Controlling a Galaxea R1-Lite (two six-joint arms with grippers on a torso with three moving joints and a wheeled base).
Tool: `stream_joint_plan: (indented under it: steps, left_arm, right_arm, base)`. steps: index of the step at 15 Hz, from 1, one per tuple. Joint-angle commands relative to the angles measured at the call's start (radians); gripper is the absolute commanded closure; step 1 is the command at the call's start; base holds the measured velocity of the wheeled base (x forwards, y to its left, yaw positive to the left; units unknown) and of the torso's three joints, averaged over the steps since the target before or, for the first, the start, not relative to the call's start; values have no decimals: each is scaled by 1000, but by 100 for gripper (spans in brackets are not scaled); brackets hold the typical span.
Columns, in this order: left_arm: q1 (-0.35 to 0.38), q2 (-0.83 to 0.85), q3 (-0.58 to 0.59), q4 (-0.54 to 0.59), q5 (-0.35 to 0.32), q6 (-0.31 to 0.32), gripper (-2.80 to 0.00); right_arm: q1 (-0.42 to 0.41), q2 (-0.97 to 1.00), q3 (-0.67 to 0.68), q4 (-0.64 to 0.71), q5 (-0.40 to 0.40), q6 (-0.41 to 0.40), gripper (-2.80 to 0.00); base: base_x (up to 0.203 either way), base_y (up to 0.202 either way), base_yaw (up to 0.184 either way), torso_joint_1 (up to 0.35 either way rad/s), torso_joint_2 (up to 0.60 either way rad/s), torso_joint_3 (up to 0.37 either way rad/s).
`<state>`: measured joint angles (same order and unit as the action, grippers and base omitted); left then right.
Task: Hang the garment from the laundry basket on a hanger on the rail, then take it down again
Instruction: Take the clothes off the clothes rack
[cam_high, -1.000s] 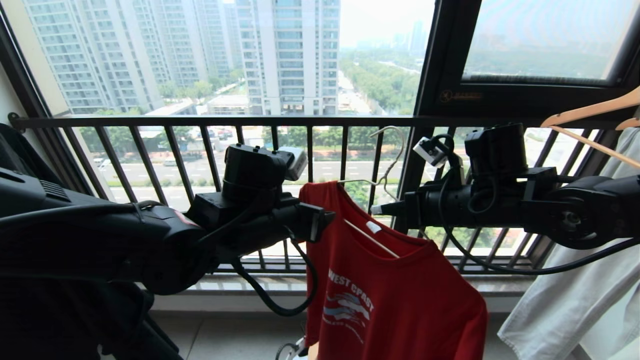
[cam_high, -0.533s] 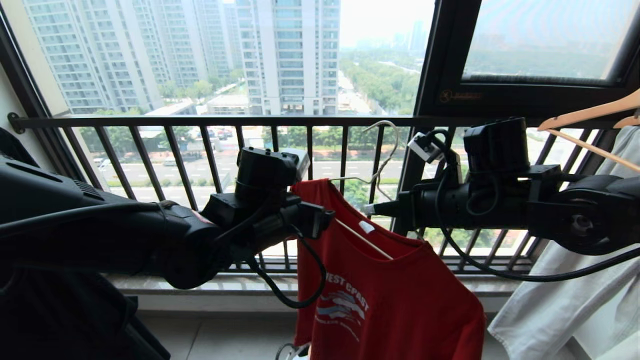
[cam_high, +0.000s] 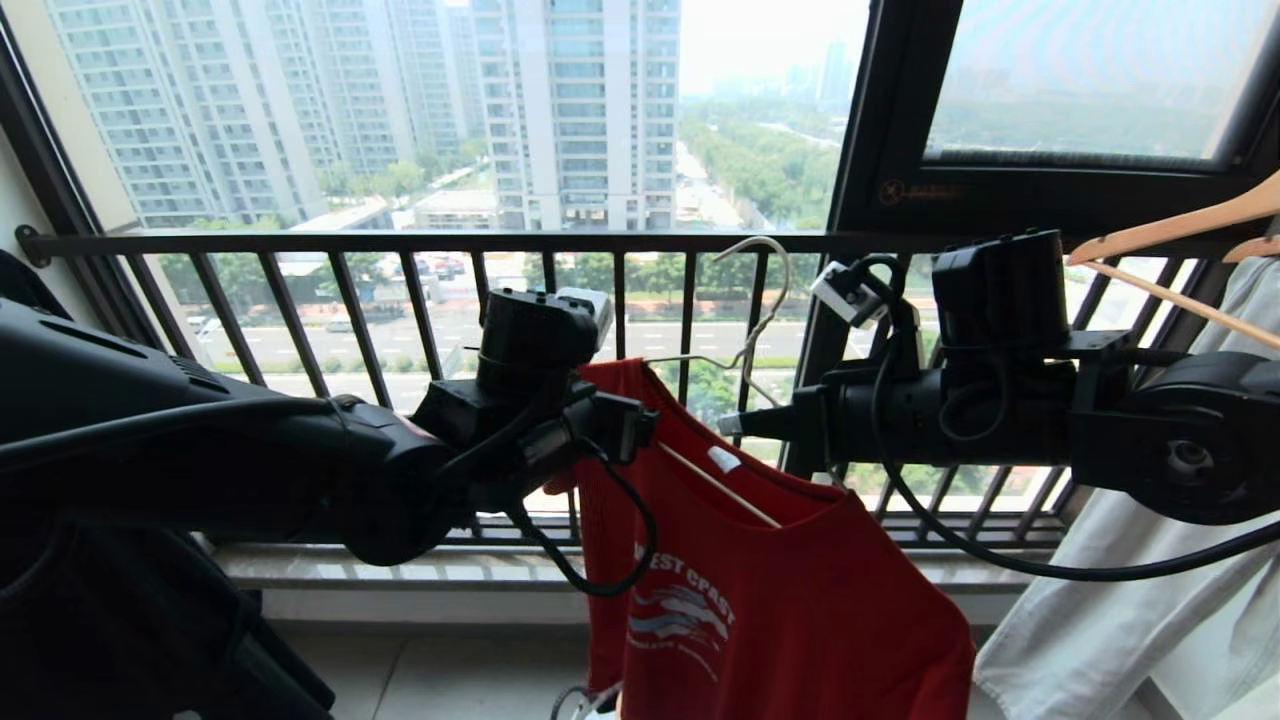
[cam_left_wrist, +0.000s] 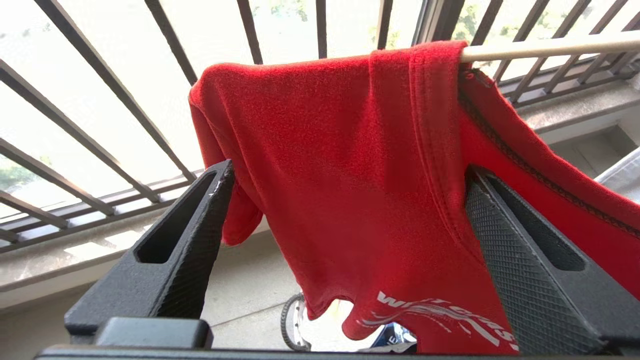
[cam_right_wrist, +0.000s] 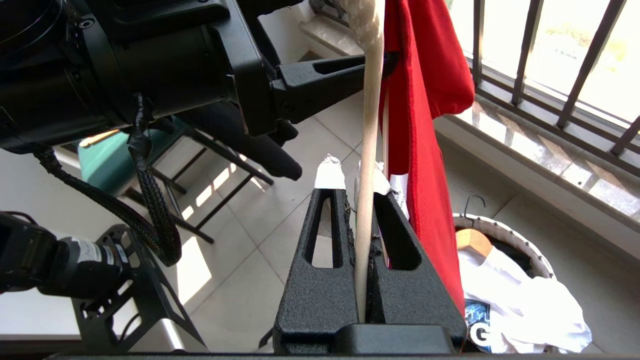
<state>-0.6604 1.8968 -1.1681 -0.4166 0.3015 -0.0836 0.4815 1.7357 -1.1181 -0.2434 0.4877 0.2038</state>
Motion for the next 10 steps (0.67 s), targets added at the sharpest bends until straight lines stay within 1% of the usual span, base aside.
stream_joint_plan:
  steps: [1,2,3,4,5,10]
  left_arm:
    - [4,10,-12,-14,51,22,-280]
    - [5,33,-13,-60,89,43,-280]
    - [6,54,-12,-132,112,64,-280]
    - [7,75,-8,-212,124,87,-280]
    - [7,88,-2,-248,129,106,-280]
    - [5,90,8,-251,131,113,-280]
  right_arm:
    - [2,-2,0,-2,2,0,0]
    - [2,-1,0,-2,2,0,0]
    - [2,-1,0,-2,3,0,0]
    - [2,-2,0,-2,2,0,0]
    - [3,-1,0,-2,2,0,0]
    - [5,4,-2,-4,0,0,0]
  base:
    - [0,0,0,0,0,0]
    - [0,0,0,0,0,0]
    - [0,0,0,0,0,0]
    - [0,0,0,0,0,0]
    - [0,0,0,0,0,0]
    - [0,0,0,0,0,0]
